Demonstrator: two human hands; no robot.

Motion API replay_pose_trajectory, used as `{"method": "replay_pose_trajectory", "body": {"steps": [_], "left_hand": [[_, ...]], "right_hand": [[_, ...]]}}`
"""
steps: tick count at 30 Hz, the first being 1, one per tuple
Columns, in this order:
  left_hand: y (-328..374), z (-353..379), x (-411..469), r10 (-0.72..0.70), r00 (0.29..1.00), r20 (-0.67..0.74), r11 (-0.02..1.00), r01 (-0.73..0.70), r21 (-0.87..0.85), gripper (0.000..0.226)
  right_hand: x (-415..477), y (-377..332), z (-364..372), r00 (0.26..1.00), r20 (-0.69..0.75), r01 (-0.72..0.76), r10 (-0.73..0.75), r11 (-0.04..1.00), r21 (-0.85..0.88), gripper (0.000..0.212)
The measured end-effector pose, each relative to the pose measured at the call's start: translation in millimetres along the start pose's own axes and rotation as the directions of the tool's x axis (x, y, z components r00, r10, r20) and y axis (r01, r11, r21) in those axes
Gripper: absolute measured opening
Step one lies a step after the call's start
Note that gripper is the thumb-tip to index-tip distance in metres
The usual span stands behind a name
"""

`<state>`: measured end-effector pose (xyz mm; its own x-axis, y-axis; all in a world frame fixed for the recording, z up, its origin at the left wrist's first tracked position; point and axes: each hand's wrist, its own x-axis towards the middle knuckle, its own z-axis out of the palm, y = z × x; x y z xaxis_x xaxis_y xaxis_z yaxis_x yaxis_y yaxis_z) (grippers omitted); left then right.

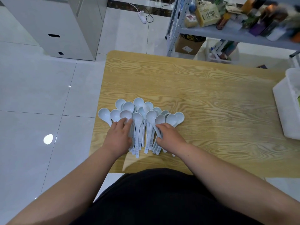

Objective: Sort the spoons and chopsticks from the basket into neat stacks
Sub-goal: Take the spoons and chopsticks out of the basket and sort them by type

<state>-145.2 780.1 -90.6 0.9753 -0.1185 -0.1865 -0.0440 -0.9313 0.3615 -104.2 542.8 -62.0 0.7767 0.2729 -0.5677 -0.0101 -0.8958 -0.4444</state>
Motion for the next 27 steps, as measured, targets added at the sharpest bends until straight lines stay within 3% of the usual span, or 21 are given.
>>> {"method": "replay_pose_trajectory", "body": {"steps": [3, 7, 11, 20, 27], "left_hand": [[5, -6, -3, 0.026, 1.000, 0.016, 0.998, -0.025, -0.051, 0.073], [28, -20, -7, -0.033, 0.992, 0.122, 0.953, 0.068, -0.295, 0.061], [66, -29, -12, 0.072, 0.972, 0.224, 0.923, 0.020, -0.383, 0.057], [199, -26, -9, 0.302, 0.928, 0.220, 0.885, -0.187, -0.427, 0.037], [339, 0, -22, 0.442, 0.874, 0.201, 0.864, -0.353, -0.360, 0.040]], "right_hand": [[-11, 1, -11, 1.000, -0.009, -0.007, 0.008, 0.998, 0.059, 0.052], [-36, 12, -27, 0.999, -0.025, -0.023, 0.026, 0.991, 0.134, 0.046], [-77, 33, -44, 0.998, -0.068, 0.002, 0.010, 0.986, 0.167, 0.040], [-181, 129, -64, 0.967, -0.251, 0.049, 0.043, 0.935, 0.351, 0.034], [-262, 242, -80, 0.944, -0.325, 0.091, 0.056, 0.903, 0.421, 0.036]]}}
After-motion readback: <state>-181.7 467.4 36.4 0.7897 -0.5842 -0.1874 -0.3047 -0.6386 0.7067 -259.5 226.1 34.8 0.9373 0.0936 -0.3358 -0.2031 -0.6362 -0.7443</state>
